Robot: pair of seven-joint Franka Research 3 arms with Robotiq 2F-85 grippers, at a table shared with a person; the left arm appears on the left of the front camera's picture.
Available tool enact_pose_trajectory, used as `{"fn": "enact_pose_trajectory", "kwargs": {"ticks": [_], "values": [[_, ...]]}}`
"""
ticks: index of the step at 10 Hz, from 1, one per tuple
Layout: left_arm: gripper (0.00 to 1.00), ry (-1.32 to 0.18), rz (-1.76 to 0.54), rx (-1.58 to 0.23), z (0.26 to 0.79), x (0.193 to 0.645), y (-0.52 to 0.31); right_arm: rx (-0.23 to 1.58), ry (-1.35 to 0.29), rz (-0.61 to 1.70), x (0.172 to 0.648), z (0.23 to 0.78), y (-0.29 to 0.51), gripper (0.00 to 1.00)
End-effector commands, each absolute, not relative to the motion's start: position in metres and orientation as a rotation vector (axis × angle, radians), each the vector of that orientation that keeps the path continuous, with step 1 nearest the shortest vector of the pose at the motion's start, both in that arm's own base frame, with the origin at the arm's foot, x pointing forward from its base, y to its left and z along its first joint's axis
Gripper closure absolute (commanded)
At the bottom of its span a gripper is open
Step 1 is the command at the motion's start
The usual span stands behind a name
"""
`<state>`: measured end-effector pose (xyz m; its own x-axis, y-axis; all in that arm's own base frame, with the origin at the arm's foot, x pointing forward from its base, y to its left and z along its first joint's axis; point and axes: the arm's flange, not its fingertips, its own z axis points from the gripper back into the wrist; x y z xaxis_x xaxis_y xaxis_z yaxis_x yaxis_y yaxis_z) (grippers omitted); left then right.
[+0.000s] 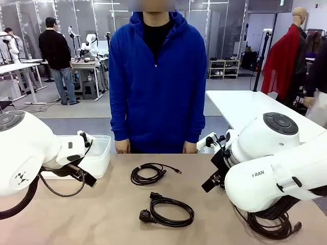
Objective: Organize and store the cables.
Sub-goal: Place the Power Cable into the Organizing box.
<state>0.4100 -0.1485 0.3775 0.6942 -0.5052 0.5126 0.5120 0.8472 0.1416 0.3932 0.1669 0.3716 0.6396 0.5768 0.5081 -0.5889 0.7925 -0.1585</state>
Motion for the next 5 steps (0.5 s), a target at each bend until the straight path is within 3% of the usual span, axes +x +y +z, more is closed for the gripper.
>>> {"fn": "enact_pose_trajectory", "kwargs": {"ticks": [1, 5], "values": [[0.00, -0.569, -0.564, -0.012, 0.3777, 0.4105, -0.1471, 0.022, -0.572, 0.665, 0.3932, 0.3717, 0.1669, 0.00], [0.00, -0.569, -0.564, -0.012, 0.3777, 0.4105, -0.1471, 0.022, -0.572, 0.665, 0.3932, 0.3717, 0.1669, 0.00]]}}
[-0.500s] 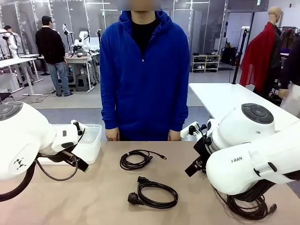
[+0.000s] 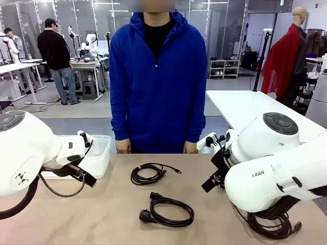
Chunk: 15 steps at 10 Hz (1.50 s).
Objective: Organize and store the cables.
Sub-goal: Place the Power Cable into the Organizing box.
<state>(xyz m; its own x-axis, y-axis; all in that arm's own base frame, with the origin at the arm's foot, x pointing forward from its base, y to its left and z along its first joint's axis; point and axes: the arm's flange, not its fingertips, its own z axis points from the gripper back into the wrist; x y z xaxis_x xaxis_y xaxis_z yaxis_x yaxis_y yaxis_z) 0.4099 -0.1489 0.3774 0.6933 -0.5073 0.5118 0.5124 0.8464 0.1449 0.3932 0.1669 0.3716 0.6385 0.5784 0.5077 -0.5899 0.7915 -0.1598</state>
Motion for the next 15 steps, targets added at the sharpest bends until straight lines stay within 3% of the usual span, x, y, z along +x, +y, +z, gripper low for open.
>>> {"fn": "enact_pose_trajectory", "kwargs": {"ticks": [1, 9, 15], "values": [[0.00, -0.569, -0.564, -0.012, 0.378, 0.410, -0.147, 0.022, -0.572, 0.665, 0.393, 0.372, 0.167, 0.00], [0.00, -0.569, -0.564, -0.012, 0.378, 0.410, -0.147, 0.021, -0.572, 0.667, 0.393, 0.372, 0.167, 0.00], [0.00, -0.524, -0.668, -0.049, 0.420, 0.394, -0.139, 0.041, -0.560, 0.674, 0.395, 0.447, 0.130, 0.00]]}}
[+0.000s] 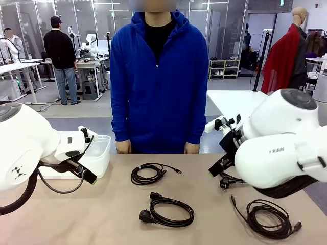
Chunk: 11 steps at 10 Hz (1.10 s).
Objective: Organize and store the cables.
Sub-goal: Place the Power Cable into the Organizing box.
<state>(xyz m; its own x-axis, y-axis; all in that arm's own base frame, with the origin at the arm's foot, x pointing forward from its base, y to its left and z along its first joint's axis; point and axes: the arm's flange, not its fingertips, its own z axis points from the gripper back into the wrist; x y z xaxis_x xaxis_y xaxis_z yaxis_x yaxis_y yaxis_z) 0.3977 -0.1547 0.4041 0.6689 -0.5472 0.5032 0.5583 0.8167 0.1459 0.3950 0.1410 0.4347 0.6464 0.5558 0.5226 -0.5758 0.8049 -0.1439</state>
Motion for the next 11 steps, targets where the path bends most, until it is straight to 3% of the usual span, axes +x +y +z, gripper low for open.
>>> {"fn": "enact_pose_trajectory", "kwargs": {"ticks": [1, 5, 10, 11], "values": [[0.00, -0.536, -0.694, -0.045, 0.428, 0.389, -0.136, 0.035, -0.561, 0.682, 0.393, 0.459, 0.121, 0.00], [0.00, -0.613, -0.812, -0.225, 0.501, 0.352, -0.080, 0.172, -0.575, 0.731, 0.376, 0.530, 0.060, 0.00], [0.00, -0.728, -0.808, -0.213, 0.552, 0.289, 0.015, 0.126, -0.654, 0.735, 0.349, 0.588, -0.036, 0.00], [0.00, -0.693, -0.781, -0.202, 0.559, 0.275, 0.034, 0.133, -0.651, 0.731, 0.340, 0.589, -0.058, 0.00]]}}
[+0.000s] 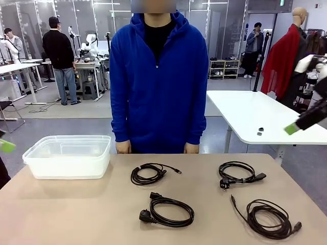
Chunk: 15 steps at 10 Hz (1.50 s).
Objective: Organize and store the cables.
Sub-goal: Place the Power Cable into the Organizing box.
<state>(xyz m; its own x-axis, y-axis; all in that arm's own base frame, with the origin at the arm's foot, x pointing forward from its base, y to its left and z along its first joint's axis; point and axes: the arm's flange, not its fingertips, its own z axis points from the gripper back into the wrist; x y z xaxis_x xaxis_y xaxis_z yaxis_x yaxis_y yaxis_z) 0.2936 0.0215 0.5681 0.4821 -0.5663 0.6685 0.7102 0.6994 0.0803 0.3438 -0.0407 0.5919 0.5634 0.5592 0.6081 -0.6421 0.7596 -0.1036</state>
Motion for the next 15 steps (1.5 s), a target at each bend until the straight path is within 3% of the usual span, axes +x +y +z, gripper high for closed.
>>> {"fn": "enact_pose_trajectory", "kwargs": {"ticks": [1, 5, 14, 15], "values": [[0.00, -0.728, -0.772, -0.232, 0.565, 0.270, 0.047, 0.146, -0.677, 0.758, 0.333, 0.589, -0.078, 0.00], [0.00, -0.731, -0.698, -0.216, 0.578, 0.271, 0.058, 0.219, -0.712, 0.713, 0.296, 0.570, -0.136, 0.00], [0.00, -0.756, -0.707, -0.228, 0.577, 0.268, 0.062, 0.212, -0.708, 0.674, 0.298, 0.574, -0.140, 0.00], [0.00, -0.756, -0.707, -0.228, 0.577, 0.268, 0.062, 0.100, -0.687, 0.688, 0.296, 0.576, -0.137, 0.00]]}}
